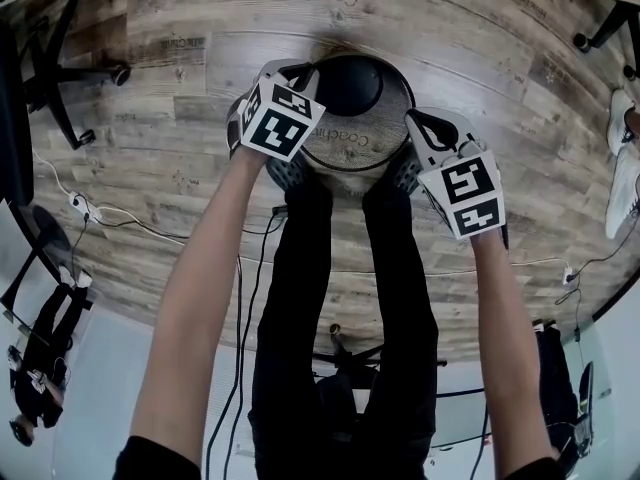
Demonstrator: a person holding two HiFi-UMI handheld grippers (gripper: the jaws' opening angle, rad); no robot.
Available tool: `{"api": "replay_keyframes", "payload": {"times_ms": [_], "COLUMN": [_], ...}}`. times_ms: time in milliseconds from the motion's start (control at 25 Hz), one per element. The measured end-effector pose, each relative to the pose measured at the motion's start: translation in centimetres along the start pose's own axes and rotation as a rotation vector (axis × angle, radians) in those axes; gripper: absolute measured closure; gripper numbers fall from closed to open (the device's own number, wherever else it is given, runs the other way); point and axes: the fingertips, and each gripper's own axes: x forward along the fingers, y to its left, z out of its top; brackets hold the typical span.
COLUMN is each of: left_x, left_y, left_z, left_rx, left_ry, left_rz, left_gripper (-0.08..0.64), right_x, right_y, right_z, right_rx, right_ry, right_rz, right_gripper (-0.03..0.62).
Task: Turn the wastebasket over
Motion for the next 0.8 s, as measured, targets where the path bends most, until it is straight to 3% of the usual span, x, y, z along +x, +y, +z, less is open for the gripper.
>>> {"api": "replay_keyframes", "payload": {"times_ms": [200,800], "left_x": [-1.5,-5.3], "left_y": [0.7,3.0], "left_z": [0.5,5.7], "left_rx": [-0.023,0.093], "left_ry": [-0.031,-0.099], "left_rz": [0.028,0.121], "left_gripper": [0.52,0.52], "right_x": [-0.6,-2.4], "right_y": [0.2,-0.2], "right_z": [0.3,2.1], "right_rx": [-0.001,-0.007], "right_ry": [-0.003,-0.033], "right_rz": [-0.006,-0.037], "right_gripper": [0.56,0.56]}}
